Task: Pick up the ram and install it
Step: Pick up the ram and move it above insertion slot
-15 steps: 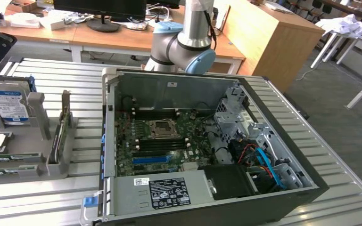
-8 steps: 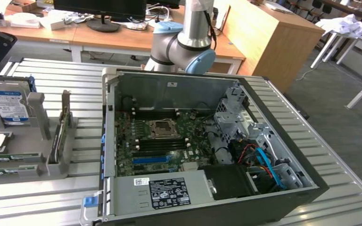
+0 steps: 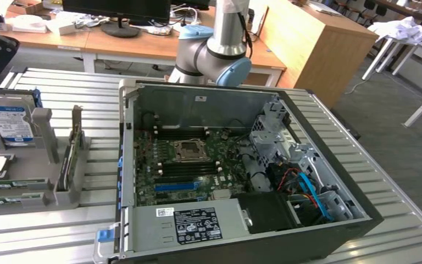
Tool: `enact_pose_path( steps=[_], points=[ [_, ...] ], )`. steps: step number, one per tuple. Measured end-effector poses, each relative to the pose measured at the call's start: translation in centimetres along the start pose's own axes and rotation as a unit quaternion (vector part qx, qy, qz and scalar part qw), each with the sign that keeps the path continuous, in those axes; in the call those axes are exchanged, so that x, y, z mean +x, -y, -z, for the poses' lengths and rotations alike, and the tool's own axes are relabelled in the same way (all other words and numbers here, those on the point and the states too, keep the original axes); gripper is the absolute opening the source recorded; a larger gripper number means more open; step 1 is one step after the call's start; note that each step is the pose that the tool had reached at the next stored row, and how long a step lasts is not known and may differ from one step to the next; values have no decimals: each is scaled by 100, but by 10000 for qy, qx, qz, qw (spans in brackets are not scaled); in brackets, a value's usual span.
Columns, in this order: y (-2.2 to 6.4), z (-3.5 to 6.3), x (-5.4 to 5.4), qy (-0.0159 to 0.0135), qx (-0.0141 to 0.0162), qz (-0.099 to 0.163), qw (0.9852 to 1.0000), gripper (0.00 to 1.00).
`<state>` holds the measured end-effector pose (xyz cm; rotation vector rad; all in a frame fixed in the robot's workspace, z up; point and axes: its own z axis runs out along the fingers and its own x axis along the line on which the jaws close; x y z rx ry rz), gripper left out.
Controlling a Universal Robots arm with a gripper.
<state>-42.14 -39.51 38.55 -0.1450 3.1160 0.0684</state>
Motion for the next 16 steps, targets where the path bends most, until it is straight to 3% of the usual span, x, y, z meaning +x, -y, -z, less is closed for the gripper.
enact_pose_path(
  steps=[4,7,12,16],
  points=[
    [0,0,0,-15,-7,344,9994,11],
    [0,0,0,-26,-12,612,9981,11],
    [0,0,0,-46,-22,1064,9943,11],
    [0,0,0,-61,-30,1424,9898,11]
  ],
)
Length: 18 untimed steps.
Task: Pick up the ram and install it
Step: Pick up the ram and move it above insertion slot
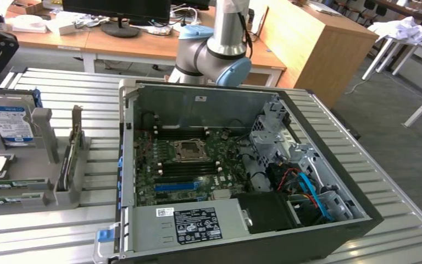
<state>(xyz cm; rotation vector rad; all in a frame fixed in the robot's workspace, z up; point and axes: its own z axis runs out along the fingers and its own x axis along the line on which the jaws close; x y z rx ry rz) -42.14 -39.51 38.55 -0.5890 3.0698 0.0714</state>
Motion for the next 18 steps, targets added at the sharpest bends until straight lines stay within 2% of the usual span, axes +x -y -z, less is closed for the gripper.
enact_pose_path(
  steps=[5,9,13,18],
  points=[
    [0,0,0,-19,-10,456,9990,11],
    [0,0,0,-34,-18,815,9967,11],
    [0,0,0,-50,-27,1179,9930,11],
    [0,0,0,-68,-37,1621,9867,11]
  ],
)
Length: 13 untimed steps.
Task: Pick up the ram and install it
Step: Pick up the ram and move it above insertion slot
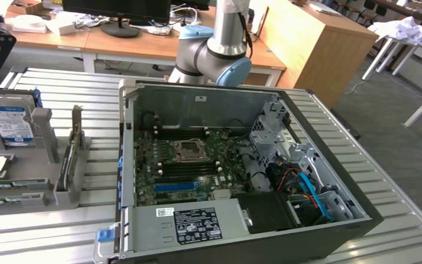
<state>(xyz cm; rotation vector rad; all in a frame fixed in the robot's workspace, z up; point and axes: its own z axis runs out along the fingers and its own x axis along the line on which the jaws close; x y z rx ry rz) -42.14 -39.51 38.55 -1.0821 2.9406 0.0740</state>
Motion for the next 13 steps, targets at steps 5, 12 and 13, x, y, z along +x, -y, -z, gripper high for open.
enact_pose_path(
  steps=[5,12,13],
  points=[
    [0,0,0,-20,-10,463,9989,11],
    [0,0,0,-46,-25,1089,9940,11],
    [0,0,0,-50,-27,1181,9930,11]
  ],
)
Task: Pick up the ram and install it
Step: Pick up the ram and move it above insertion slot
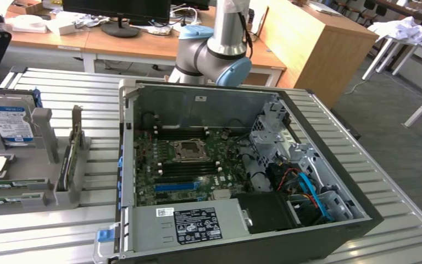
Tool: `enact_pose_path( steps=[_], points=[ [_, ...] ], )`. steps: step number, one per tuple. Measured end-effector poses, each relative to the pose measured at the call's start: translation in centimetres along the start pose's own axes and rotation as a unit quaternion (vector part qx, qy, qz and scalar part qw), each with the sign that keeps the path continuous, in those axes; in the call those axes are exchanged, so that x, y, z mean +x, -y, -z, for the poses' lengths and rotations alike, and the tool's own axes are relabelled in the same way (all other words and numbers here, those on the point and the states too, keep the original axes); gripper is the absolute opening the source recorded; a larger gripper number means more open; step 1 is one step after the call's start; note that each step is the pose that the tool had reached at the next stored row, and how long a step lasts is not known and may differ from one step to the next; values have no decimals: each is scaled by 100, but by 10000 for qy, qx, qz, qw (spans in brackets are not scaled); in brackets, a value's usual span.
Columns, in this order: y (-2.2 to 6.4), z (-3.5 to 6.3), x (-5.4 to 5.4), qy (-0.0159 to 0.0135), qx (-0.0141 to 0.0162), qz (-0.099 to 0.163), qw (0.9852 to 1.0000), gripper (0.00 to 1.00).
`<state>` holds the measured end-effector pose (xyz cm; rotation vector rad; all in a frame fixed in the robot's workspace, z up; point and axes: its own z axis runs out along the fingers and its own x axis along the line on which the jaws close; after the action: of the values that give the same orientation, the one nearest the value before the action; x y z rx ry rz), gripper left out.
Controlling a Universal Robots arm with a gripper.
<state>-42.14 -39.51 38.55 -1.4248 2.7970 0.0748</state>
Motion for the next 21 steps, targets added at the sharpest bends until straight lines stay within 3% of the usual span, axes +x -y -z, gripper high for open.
enact_pose_path(
  steps=[6,11,17,21],
  points=[
    [0,0,0,-23,-13,544,9985,11],
    [0,0,0,-42,-23,1000,9950,11],
    [0,0,0,-65,-35,1540,9880,11],
    [0,0,0,-80,-44,1902,9817,11]
  ],
)
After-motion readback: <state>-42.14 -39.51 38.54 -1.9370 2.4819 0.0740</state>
